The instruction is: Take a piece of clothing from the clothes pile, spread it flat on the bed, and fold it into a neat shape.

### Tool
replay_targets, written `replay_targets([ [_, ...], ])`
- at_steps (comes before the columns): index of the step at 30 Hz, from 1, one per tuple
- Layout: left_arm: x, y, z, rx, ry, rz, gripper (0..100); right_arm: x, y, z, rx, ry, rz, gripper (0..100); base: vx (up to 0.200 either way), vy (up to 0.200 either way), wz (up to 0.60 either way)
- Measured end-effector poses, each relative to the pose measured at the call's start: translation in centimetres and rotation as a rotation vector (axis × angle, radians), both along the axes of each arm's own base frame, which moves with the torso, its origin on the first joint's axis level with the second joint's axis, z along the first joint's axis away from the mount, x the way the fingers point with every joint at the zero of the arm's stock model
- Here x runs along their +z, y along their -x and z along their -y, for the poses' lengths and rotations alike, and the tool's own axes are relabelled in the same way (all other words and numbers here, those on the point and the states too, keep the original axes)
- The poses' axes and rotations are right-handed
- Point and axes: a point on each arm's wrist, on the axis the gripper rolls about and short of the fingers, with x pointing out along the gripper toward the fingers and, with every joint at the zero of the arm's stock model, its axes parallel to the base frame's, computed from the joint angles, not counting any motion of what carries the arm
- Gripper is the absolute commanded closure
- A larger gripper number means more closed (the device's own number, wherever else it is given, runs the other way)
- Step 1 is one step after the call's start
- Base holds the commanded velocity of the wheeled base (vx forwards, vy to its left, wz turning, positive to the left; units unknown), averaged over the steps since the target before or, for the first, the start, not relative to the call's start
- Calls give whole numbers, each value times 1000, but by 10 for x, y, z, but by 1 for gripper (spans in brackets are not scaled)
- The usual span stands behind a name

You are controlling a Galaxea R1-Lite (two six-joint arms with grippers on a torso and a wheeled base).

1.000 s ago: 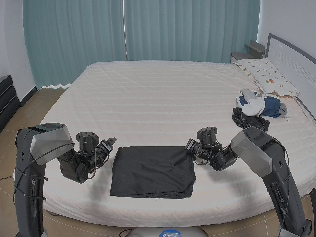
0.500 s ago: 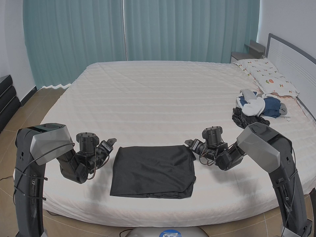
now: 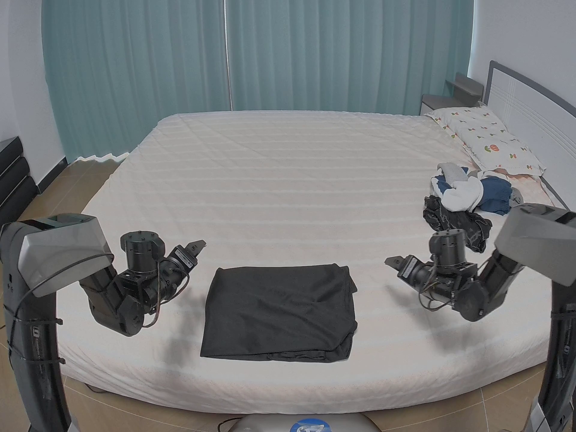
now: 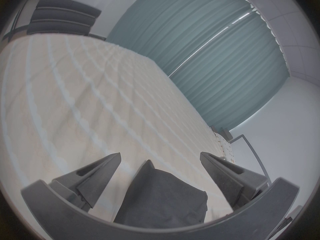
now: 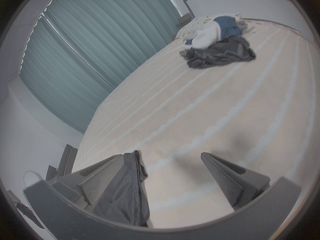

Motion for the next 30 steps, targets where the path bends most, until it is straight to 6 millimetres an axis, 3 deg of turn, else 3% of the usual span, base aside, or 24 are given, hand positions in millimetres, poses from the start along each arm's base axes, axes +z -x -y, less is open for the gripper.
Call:
replay_targets([
  [7, 48, 38, -7, -4, -73, 84, 0, 53, 66, 40, -20, -1, 79, 0, 0, 0, 0],
  [11, 78, 74, -14, 5, -96, 134, 0, 84, 110, 57, -14, 25, 158, 0, 0, 0, 0],
  [16, 100, 119, -23, 5, -137, 178, 0, 112, 163, 69, 22, 73, 261, 0, 0, 0, 0],
  [23, 117, 174, -33, 3, -205, 236, 0, 129, 231, 81, 59, 162, 320, 0, 0, 0, 0],
  [30, 127, 215, -42, 36, -286, 270, 0, 127, 290, 90, 109, 268, 322, 0, 0, 0, 0],
])
